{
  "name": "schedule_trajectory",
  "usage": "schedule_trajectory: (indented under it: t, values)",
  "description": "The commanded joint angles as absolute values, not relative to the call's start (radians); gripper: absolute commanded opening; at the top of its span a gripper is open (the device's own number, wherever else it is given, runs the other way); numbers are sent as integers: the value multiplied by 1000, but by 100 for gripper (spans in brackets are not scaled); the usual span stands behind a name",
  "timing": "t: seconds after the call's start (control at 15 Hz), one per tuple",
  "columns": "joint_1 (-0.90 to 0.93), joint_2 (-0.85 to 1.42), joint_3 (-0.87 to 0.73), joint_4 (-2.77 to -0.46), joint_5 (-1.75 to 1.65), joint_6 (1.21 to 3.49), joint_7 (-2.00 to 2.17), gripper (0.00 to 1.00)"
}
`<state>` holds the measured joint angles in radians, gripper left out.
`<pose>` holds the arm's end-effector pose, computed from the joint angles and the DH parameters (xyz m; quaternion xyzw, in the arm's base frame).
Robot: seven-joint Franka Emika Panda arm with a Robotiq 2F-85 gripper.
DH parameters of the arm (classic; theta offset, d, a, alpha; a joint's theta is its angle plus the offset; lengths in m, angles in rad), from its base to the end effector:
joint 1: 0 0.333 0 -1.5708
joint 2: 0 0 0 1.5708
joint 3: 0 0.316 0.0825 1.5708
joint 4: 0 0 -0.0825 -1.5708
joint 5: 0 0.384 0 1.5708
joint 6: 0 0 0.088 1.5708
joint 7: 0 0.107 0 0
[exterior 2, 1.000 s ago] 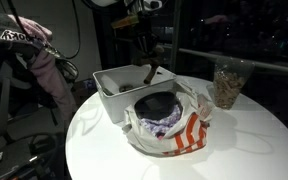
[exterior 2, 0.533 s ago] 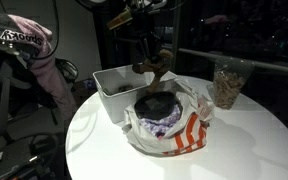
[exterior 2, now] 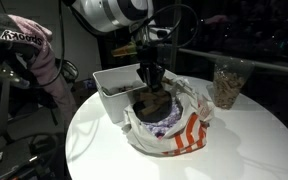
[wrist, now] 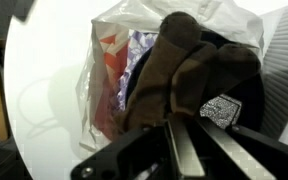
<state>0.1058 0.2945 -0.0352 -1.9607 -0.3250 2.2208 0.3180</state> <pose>0.6048 0.0334 0.3241 0.9908 -0.0217 0.0085 0.1330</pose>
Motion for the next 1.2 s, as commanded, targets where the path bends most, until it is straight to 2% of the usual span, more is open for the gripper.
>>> schedule_trajectory:
  t: [0.0,0.47,0.53,0.67,1.13]
  values:
    - [80,400,-39,-1922,-309,2288,270,7]
    - [91,523,-118,-1868,-404,2305,281,8]
    - [93,510,-122,-1873,-411,2318,289,35]
    - [97,491,-122,-1870,-413,2282,282,43]
    - [106,343,-90,-1916,-387,2261,280,96]
